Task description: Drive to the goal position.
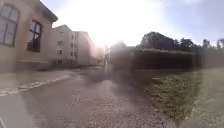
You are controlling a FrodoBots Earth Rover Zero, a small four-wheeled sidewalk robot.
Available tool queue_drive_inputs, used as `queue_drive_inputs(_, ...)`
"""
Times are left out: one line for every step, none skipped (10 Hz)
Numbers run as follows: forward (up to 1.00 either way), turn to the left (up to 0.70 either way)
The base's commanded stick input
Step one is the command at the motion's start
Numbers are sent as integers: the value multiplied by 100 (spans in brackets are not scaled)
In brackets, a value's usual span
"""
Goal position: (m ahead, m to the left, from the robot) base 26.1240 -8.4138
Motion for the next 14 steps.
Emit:
queue_drive_inputs(44,2)
queue_drive_inputs(44,3)
queue_drive_inputs(44,9)
queue_drive_inputs(44,15)
queue_drive_inputs(44,21)
queue_drive_inputs(44,24)
queue_drive_inputs(44,12)
queue_drive_inputs(44,2)
queue_drive_inputs(44,2)
queue_drive_inputs(44,2)
queue_drive_inputs(44,2)
queue_drive_inputs(44,2)
queue_drive_inputs(44,2)
queue_drive_inputs(44,2)
